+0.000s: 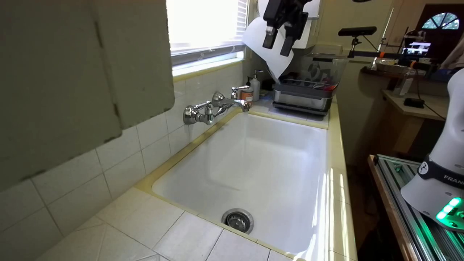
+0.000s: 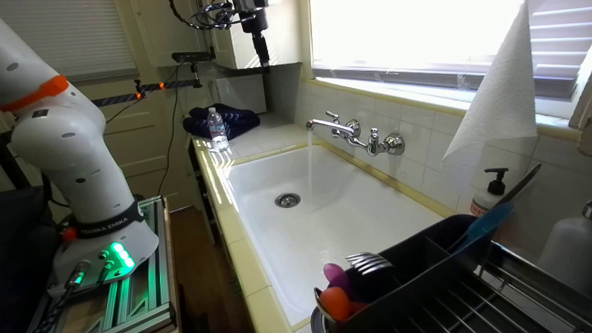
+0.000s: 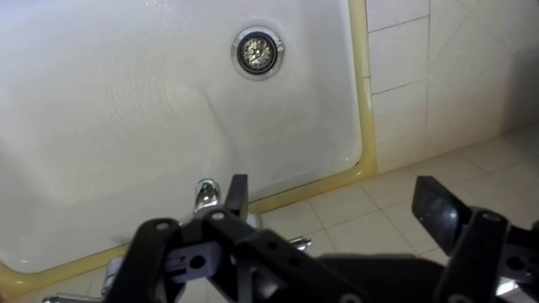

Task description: Open then close the right tap, then turn the faucet to the right

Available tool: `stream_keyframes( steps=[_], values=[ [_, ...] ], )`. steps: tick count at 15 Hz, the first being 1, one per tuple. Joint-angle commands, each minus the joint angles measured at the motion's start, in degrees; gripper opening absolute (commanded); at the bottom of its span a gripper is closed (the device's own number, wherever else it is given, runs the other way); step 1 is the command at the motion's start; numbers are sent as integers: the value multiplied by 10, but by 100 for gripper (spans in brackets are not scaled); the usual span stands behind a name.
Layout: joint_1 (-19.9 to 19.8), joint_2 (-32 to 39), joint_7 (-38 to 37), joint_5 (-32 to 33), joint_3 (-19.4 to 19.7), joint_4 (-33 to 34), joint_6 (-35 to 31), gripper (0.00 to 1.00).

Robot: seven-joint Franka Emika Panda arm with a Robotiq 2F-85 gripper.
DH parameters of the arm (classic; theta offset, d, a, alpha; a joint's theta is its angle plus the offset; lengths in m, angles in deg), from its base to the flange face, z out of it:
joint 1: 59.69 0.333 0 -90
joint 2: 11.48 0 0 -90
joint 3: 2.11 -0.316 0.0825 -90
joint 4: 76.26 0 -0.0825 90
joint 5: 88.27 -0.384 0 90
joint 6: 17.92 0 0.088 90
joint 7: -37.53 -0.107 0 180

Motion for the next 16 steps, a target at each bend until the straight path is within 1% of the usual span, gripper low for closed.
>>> stream_keyframes(
  steps=[1,3,5,8,9,10,12,16],
  values=[
    [-35,21,-28,43,12,5,-33,100],
    [-54,41,-17,73,27,14,-39,100],
    [-65,63,5,96,43,21,-47,100],
    [-66,94,70,102,72,34,-42,100],
    [-64,102,106,96,84,39,-39,100],
    [-62,80,64,94,75,24,-38,100],
    [-62,88,72,94,81,27,-38,100],
    [-60,84,70,94,78,27,-38,100]
  ],
)
